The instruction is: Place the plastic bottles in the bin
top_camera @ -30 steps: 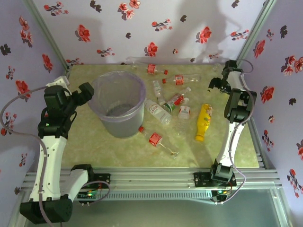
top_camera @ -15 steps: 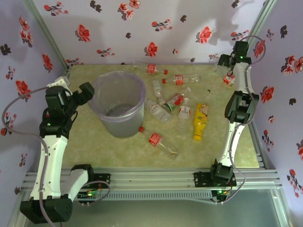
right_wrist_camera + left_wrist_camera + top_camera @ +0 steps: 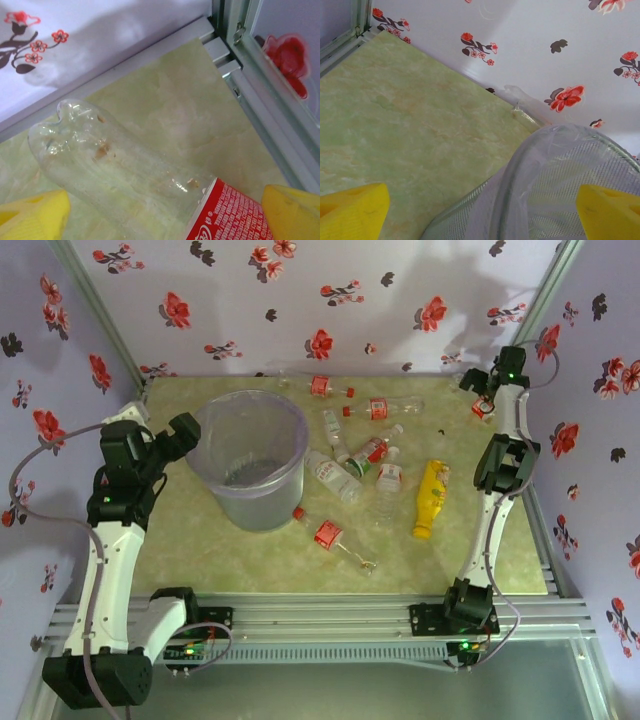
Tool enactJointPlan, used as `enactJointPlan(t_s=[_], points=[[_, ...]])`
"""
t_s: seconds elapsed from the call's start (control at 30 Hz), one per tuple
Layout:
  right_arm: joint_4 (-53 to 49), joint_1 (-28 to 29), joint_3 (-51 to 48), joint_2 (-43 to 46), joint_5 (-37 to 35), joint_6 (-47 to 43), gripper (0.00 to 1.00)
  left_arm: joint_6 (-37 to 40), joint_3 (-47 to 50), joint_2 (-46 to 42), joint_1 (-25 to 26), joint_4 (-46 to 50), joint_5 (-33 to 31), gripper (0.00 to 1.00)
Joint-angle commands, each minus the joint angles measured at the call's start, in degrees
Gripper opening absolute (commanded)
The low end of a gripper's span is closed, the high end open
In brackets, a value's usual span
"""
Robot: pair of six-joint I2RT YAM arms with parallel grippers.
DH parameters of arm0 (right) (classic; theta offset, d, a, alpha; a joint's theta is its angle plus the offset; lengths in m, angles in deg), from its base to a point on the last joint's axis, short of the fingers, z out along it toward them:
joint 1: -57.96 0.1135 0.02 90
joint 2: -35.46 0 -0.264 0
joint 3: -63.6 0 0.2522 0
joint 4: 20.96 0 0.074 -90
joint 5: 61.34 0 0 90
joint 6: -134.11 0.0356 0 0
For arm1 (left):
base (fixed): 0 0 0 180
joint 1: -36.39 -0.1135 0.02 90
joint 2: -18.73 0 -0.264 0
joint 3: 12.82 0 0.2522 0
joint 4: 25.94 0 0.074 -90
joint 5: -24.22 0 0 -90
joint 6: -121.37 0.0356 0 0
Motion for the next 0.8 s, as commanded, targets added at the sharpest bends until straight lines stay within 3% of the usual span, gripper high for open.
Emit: enactJointPlan(t_s=[0.0, 0.23, 0.53, 0.77], points=[[-3.53, 0.32, -0.34, 0.96, 4.11, 0.05, 0.98, -0.77, 0.30, 0.36, 0.32, -2.61, 0.98, 0.96], [-5.19, 1.59, -10.15, 5.93, 4.32, -3.10, 0.94, 0.17, 0.24, -0.27, 0.32, -2.18, 0.93, 0.96], [-7.77, 4.55, -18.51, 10.72, -4.08, -7.38, 0.91, 0.37, 1.07, -0.96, 0.32, -2.14, 0.93, 0.96], [-5.79, 5.95, -26.64, 16.30, -9.92, -7.92, 0.75, 0.59, 0.39, -1.68, 0.25, -0.96, 0.93, 0.96]])
